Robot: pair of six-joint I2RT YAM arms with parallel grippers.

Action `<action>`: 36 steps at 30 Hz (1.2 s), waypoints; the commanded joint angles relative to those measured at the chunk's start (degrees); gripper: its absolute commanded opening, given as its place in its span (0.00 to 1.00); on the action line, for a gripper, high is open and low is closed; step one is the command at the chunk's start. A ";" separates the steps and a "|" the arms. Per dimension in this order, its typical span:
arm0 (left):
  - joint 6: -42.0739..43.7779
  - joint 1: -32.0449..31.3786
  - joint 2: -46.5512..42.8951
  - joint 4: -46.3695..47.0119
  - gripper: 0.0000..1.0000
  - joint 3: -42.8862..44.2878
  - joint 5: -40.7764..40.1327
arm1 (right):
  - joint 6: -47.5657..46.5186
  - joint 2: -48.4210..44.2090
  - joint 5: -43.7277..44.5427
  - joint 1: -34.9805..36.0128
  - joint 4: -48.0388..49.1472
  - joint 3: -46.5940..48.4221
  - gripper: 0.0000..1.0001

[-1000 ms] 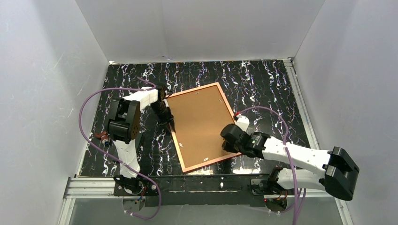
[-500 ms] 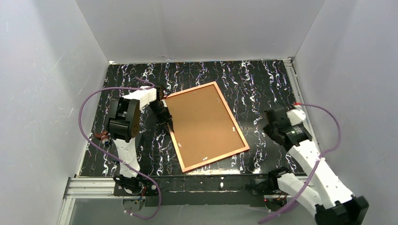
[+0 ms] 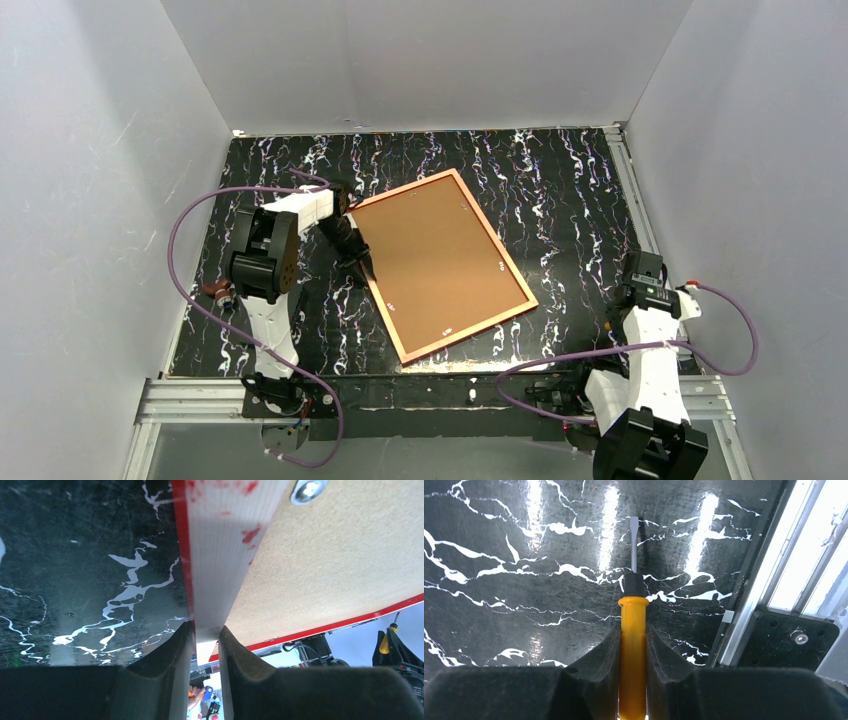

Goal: Take the photo out of the frame

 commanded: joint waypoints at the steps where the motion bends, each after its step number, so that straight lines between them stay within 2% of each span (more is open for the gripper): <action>1: -1.69 1.01 -2.47 -6.79 0.00 -0.74 4.64 | 3.58 -1.89 2.23 -1.69 0.26 -1.10 0.01; 9: -2.61 1.91 -3.28 -6.05 0.00 -1.04 6.82 | 6.90 4.87 2.68 -3.81 -0.12 -0.95 0.01; 15: -3.49 2.29 -3.61 -5.14 0.00 -1.58 8.07 | 3.81 11.18 -1.95 -5.32 3.89 -1.66 0.01; 22: -4.19 2.57 -4.25 -4.28 0.00 -2.23 8.83 | 3.08 20.37 -2.63 -5.74 2.54 0.93 0.01; 28: -4.74 2.65 -4.63 -3.54 0.00 -2.92 9.49 | 3.86 22.56 -2.50 -5.91 1.92 1.54 0.01; 36: -5.49 2.73 -4.54 -2.35 0.00 -3.71 10.47 | 3.35 21.72 -3.10 -6.80 2.41 0.75 0.14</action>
